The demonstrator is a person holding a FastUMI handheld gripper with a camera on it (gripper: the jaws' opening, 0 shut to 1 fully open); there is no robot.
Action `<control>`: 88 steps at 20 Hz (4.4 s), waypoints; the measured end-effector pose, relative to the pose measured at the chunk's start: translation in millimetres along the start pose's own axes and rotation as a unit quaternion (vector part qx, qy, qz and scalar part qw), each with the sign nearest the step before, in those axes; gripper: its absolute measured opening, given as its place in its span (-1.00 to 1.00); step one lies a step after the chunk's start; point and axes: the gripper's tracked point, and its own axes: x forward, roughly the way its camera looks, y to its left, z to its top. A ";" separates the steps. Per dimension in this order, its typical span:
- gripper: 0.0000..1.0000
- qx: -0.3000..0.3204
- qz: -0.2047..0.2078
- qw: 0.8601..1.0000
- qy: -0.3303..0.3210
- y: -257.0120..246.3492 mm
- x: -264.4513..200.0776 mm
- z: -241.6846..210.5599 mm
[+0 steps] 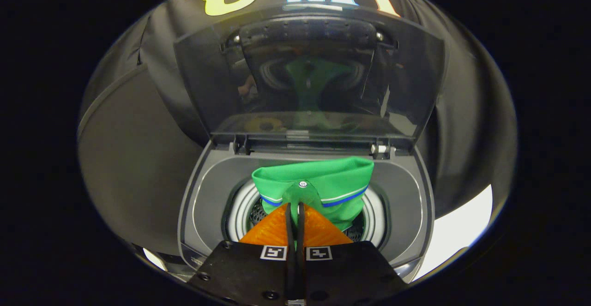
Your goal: Put the clothes into the washing machine and then close the washing machine lid.
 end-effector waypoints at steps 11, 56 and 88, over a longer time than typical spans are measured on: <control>-0.97 0.009 -0.007 0.999 0.042 -9.2 40.0 -48.0; 0.96 -0.041 -0.023 0.926 -0.375 12.0 -104.2 276.1; 0.94 0.000 -0.051 0.961 -0.270 -11.5 -76.6 237.0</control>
